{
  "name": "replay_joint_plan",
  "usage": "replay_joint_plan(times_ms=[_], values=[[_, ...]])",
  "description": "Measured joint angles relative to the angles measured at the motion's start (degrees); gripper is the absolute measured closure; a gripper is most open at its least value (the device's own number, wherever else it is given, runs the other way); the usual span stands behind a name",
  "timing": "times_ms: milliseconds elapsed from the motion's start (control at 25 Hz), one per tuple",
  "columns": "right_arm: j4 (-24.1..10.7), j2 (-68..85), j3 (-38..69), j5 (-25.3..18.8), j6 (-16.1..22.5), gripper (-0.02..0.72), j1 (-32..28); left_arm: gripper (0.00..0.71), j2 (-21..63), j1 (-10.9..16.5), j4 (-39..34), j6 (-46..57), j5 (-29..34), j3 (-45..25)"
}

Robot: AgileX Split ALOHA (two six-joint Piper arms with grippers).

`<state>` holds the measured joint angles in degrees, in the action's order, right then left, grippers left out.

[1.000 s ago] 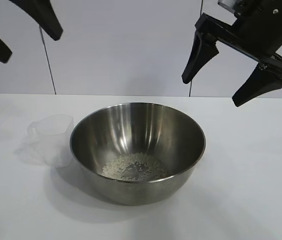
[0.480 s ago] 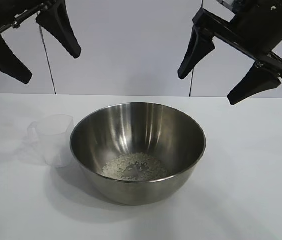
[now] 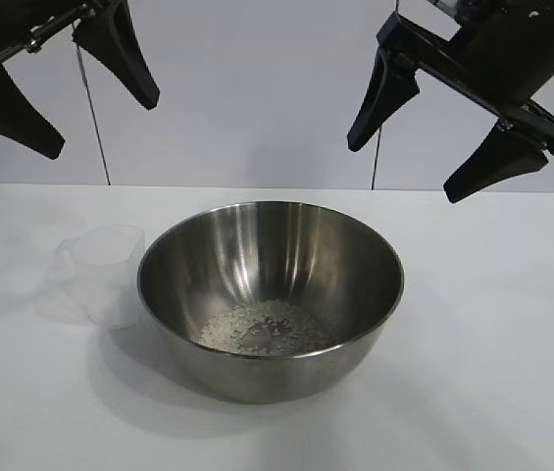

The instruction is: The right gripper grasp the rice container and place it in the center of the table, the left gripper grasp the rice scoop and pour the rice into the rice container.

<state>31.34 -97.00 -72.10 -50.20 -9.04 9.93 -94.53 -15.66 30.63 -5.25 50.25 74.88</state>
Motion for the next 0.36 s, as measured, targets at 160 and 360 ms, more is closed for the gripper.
replay_joint_plan(times_ms=[160, 360], values=[[0.0, 0.0, 0.0, 0.2, 0.0, 0.009, 0.0, 0.045, 0.0, 0.0, 0.0, -0.7, -2.2, 0.0], [0.0, 0.0, 0.0, 0.7, 0.0, 0.009, 0.0, 0.045, 0.0, 0.0, 0.0, -0.8, -3.5, 0.0]])
